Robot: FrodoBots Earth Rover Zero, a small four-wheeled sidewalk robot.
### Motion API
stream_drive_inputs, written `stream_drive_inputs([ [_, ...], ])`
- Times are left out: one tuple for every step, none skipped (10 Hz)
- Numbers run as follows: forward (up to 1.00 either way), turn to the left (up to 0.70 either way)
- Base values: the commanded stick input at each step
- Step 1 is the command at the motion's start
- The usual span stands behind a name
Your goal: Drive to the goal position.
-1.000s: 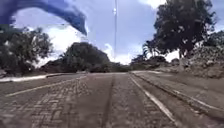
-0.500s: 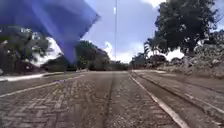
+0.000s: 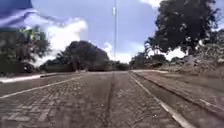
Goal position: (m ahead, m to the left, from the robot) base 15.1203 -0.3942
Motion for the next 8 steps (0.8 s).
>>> stream_drive_inputs([
  [0.85, 0.00],
  [0.85, 0.00],
  [0.85, 0.00],
  [0.85, 0.00],
  [0.85, 0.00],
  [0.85, 0.00],
  [0.85, 0.00],
  [0.85, 0.00],
])
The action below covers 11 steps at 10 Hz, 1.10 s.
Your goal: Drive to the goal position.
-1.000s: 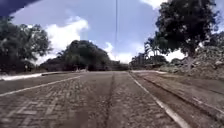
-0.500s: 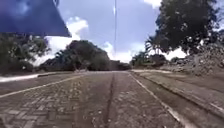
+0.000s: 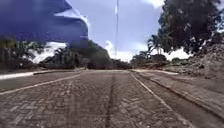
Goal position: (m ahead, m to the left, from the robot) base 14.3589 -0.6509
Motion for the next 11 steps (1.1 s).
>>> stream_drive_inputs([
  [0.85, 0.00],
  [0.85, 0.00],
  [0.85, 0.00],
  [0.85, 0.00],
  [0.85, 0.00],
  [0.85, 0.00],
  [0.85, 0.00],
  [0.85, 0.00],
  [0.85, 0.00],
  [0.85, 0.00],
  [0.85, 0.00],
])
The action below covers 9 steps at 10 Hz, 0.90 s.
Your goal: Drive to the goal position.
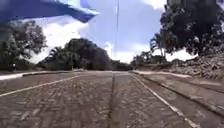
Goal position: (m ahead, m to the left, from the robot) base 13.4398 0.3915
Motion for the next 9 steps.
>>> stream_drive_inputs([
  [0.85, 0.00],
  [0.85, 0.00],
  [0.85, 0.00],
  [0.85, 0.00],
  [0.85, 0.00],
  [0.85, 0.00],
  [0.85, 0.00],
  [0.85, 0.00],
  [0.85, 0.00],
])
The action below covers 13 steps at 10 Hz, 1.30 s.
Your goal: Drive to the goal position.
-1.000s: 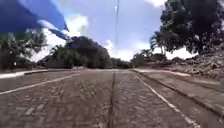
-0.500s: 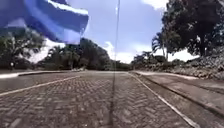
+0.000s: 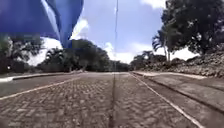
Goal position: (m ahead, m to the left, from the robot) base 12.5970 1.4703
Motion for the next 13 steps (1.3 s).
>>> stream_drive_inputs([
  [0.85, 0.00],
  [0.85, 0.00],
  [0.85, 0.00],
  [0.85, 0.00],
  [0.85, 0.00],
  [0.85, 0.00],
  [0.85, 0.00],
  [0.91, 0.00],
  [0.98, 0.00],
  [1.00, 0.00],
  [1.00, 0.00],
  [1.00, 0.00],
  [1.00, 0.00],
])
